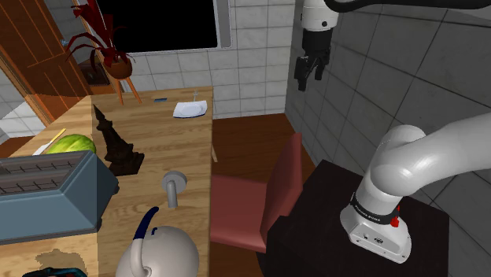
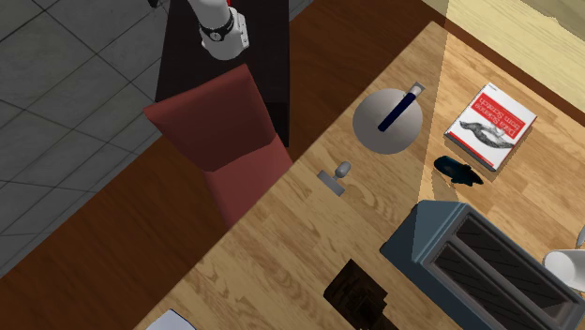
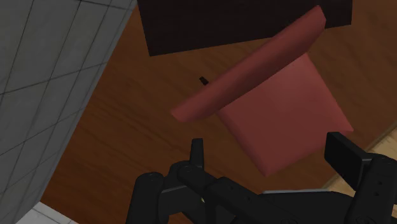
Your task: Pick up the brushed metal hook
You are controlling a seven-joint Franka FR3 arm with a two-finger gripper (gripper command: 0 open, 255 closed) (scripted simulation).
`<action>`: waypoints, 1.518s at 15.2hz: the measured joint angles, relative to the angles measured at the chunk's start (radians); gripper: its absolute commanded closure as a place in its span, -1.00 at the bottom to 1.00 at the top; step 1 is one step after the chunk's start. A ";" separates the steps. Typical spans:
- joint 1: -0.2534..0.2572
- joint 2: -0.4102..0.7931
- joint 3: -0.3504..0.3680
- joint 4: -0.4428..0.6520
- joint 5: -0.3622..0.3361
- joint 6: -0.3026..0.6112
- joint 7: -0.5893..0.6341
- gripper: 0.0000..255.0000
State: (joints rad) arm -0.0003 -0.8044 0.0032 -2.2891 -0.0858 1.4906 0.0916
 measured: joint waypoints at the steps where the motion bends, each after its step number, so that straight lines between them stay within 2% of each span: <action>1: 0.000 0.000 0.000 0.000 0.000 0.000 0.000 -1.00; 11: 0.029 0.064 0.155 -0.122 0.144 0.202 0.246 -1.00; 17: 0.041 0.186 0.267 -0.134 0.219 0.360 0.405 -1.00; 23: 0.039 0.357 0.383 -0.086 0.252 0.515 0.571 -1.00</action>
State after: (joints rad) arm 0.0387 -0.4471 0.3858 -2.3754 0.1662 2.0051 0.6622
